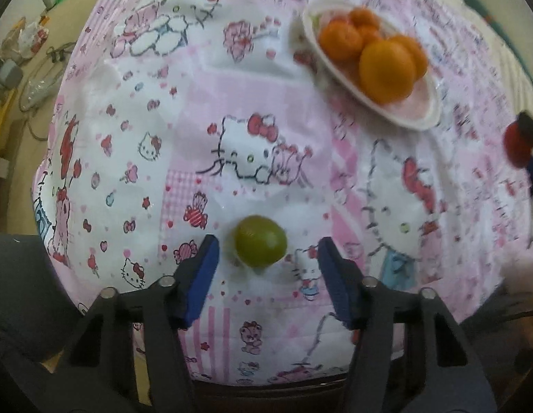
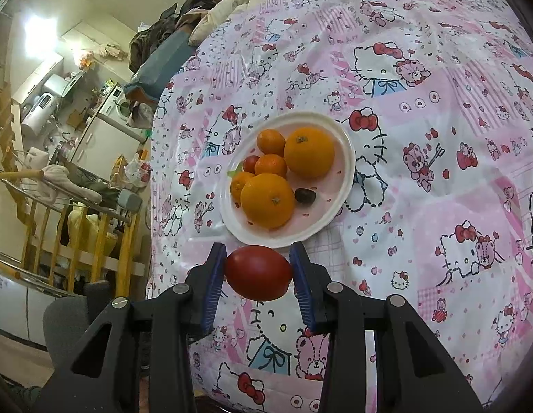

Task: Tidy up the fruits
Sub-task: 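Grasp the green lime with the left tool while the right holds the tomato, then carry the lime and tomato over the white plate with both tools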

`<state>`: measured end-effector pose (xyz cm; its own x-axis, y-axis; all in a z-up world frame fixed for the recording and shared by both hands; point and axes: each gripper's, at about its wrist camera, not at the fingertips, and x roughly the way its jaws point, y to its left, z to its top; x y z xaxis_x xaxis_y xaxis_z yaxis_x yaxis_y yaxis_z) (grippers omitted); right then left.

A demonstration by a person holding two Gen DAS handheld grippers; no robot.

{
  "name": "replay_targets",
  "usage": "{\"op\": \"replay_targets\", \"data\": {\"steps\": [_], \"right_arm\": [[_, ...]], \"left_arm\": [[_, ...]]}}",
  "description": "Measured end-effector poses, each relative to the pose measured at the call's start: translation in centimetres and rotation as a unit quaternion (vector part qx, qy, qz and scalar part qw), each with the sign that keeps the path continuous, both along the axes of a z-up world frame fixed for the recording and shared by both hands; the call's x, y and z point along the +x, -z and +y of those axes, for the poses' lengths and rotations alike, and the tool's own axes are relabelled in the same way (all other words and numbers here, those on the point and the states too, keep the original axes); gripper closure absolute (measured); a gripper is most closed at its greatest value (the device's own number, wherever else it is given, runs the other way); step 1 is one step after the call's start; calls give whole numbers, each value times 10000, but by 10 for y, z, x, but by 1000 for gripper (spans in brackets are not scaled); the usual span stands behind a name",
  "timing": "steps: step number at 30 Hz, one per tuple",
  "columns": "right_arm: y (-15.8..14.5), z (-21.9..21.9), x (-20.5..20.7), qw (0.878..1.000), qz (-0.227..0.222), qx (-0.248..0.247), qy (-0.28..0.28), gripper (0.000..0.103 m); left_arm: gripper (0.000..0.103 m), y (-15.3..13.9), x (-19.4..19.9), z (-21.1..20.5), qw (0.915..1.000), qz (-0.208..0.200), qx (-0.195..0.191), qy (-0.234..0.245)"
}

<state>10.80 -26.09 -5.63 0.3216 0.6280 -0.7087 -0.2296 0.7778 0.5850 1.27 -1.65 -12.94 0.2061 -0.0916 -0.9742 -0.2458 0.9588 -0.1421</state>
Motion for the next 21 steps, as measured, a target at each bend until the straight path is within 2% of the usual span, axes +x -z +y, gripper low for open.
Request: {"op": "replay_targets", "data": {"steps": [2, 4, 6, 12, 17, 21], "right_arm": [[0, 0, 0, 10000, -8, -12, 12, 63], [-1, -1, 1, 10000, -4, 1, 26, 63], [-1, -1, 1, 10000, -2, 12, 32, 63], [-2, -4, 2, 10000, 16, 47, 85, 63], [-4, -11, 5, 9997, 38, 120, 195, 63], [-5, -16, 14, 9994, 60, 132, 313, 63]], "left_arm": [[53, 4, 0, -4, 9999, 3, 139, 72], [69, 4, -1, -9, 9992, -41, 348, 186], [76, 4, -1, -11, 9987, -39, 447, 231], [78, -2, -2, -11, 9990, -88, 374, 240], [78, -32, 4, 2, 9990, -359, 140, 236], [78, -59, 31, 8, 9969, -712, 30, 346]]}}
